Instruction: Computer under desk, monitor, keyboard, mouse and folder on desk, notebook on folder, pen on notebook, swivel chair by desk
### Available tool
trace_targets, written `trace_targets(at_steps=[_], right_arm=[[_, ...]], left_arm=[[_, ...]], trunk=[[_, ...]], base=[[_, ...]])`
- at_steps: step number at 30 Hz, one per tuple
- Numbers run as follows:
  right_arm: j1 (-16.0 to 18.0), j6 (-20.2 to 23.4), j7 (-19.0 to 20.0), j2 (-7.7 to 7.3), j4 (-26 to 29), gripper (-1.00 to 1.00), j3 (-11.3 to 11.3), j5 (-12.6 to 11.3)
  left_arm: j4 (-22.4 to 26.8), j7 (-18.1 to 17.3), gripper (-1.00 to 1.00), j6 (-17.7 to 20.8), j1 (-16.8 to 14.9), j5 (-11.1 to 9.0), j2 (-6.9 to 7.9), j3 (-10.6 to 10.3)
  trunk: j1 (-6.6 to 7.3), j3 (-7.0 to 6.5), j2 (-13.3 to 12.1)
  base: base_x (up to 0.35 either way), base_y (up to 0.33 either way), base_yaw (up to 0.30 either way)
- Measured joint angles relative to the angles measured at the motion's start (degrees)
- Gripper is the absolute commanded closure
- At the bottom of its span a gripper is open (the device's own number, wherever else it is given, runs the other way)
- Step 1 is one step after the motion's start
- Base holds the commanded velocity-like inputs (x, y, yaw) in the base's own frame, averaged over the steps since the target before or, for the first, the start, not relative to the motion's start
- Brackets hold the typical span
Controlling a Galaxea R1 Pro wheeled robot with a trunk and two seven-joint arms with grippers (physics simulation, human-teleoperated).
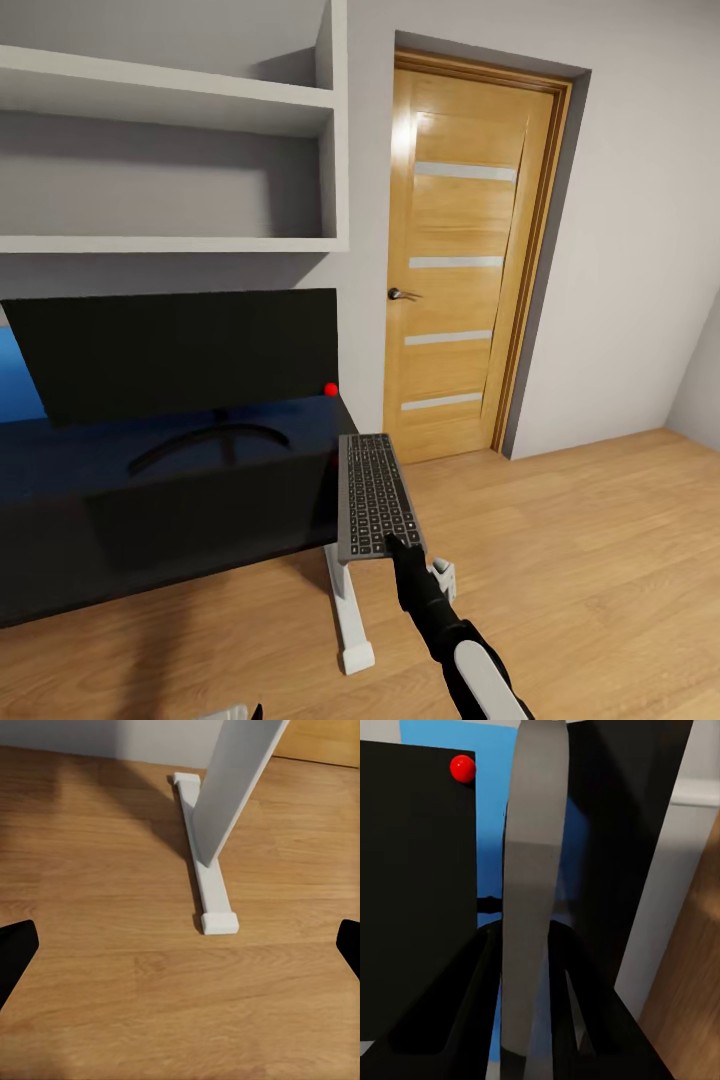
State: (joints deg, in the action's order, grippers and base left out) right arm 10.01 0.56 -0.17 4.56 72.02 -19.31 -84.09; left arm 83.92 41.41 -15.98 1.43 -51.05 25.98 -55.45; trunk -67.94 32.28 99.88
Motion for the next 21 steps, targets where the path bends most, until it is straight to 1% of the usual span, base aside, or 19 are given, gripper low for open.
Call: trace_targets(at_steps=[18,21], right_arm=[[0.0,0.0,-0.19,0.08,0.13,1.0,0.01,-0.07],[0.0,-0.05,-0.21,0.09,0.12,1.0,0.03,-0.06]], left_arm=[[-0.06,0.0,-1.0,0.0,0.02,0.01,0.0,-0.05],[-0.06,-0.01,-1.0,0.0,0.03,0.02,0.0,-0.03]], trunk=[[0.0,0.0,0.0],[0.0,0.0,0.0]], base=[[0.0,0.0,0.0],[0.0,0.0,0.057]])
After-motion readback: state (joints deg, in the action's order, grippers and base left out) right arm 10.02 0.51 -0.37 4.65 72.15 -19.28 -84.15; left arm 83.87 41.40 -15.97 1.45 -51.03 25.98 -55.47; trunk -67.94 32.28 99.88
